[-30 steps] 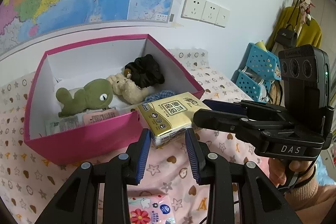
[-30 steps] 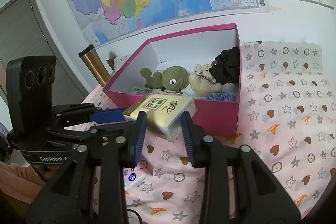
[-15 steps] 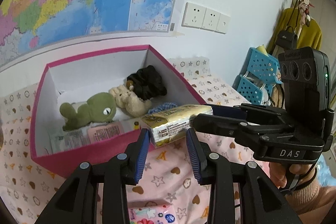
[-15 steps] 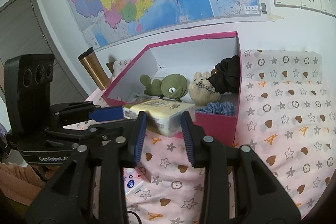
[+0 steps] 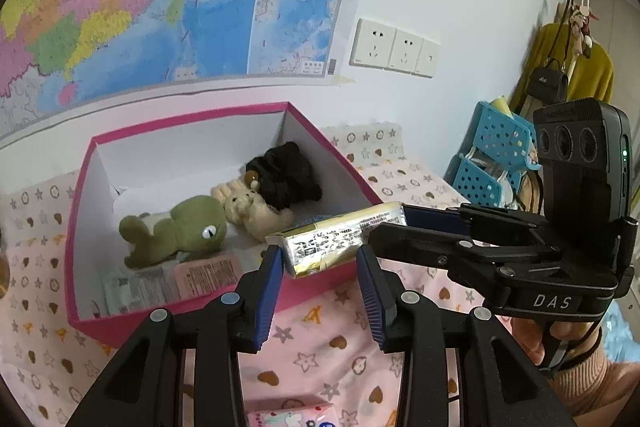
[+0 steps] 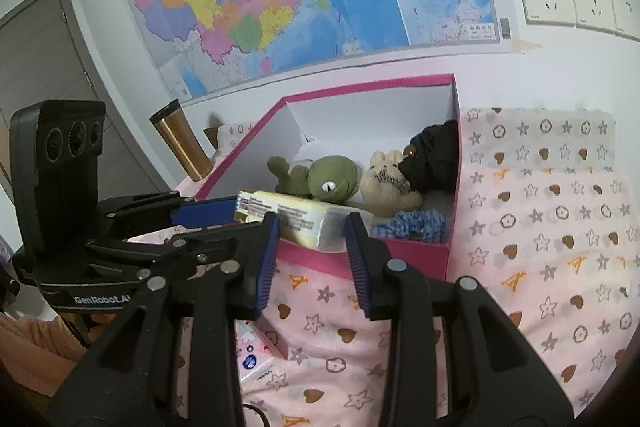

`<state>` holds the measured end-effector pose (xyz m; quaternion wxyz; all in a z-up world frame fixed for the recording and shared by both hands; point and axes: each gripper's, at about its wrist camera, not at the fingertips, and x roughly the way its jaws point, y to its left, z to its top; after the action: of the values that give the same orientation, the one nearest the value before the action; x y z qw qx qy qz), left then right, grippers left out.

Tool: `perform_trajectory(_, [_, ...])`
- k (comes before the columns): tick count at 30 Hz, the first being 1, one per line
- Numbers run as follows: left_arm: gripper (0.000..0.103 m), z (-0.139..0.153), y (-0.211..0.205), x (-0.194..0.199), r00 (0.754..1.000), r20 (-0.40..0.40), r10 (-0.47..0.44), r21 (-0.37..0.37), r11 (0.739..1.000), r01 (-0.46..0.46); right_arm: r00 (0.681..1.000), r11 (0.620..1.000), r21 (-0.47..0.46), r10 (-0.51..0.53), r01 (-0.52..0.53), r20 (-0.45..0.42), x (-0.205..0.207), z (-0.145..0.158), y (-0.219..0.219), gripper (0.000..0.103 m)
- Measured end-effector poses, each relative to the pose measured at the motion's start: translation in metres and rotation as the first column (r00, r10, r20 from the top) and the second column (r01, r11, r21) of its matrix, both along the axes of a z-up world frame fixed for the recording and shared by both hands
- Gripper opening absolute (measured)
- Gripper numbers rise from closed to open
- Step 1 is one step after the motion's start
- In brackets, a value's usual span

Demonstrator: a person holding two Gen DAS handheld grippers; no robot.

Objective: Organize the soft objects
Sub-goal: 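Lift the yellow tissue pack with the left gripper over the box rim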

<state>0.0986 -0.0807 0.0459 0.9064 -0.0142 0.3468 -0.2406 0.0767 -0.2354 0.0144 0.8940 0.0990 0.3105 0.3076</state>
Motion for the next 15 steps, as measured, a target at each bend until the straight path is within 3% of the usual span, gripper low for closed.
perform_trajectory(15, [0.037,-0.003,0.007,0.018,1.000,-0.017,0.022,-0.015,1.000,-0.022,1.000,1.000,-0.006,0.005,-0.005,0.001,0.019,0.002,0.005,0.037])
